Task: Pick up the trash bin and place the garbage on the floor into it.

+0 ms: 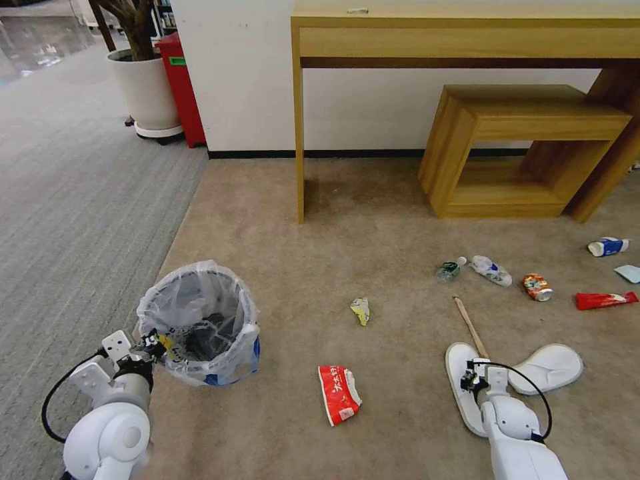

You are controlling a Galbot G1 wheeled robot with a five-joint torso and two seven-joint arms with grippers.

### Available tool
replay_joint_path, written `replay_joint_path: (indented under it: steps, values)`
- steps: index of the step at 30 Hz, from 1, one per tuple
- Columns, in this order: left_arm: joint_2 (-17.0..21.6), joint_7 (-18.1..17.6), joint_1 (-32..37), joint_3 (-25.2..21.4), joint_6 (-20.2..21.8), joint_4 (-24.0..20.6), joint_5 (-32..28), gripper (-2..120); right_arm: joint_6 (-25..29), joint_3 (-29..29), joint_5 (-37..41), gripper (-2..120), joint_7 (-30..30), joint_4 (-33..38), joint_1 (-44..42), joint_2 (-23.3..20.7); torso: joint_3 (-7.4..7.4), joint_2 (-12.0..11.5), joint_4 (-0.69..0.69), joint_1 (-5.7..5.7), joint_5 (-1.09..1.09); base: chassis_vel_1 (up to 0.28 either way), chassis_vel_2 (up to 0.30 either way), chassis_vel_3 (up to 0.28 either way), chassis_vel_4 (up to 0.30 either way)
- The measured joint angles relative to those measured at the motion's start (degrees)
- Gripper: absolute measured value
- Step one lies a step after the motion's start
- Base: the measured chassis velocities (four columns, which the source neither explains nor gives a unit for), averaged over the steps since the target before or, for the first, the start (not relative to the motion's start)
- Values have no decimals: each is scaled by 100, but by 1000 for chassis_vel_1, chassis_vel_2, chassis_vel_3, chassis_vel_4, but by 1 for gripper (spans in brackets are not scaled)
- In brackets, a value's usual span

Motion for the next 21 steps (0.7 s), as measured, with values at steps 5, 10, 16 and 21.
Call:
replay_joint_path:
  steps: [5, 10, 16, 21]
  values:
    - [1, 0, 15, 3, 4, 1, 27, 2, 362, -38, 114, 0, -95, -6, -49, 7, 0, 0, 0, 0, 0, 0, 0, 0, 0]
    - [-9, 1, 24, 43, 11, 34, 89, 2, 772, -52, 328, 0, -353, 52, -135, 9, 0, 0, 0, 0, 0, 0, 0, 0, 0]
    - [-45, 14, 37, 103, 35, 41, 154, 2, 1230, -39, 752, 0, -705, 584, -358, -23, 0, 0, -1, 0, 0, 0, 0, 0, 0]
    - [-84, 40, 44, 144, 38, 41, 204, 2, 1432, -67, 1215, 0, -914, 1027, -525, -33, 0, 0, 0, 0, -1, 0, 0, 0, 0]
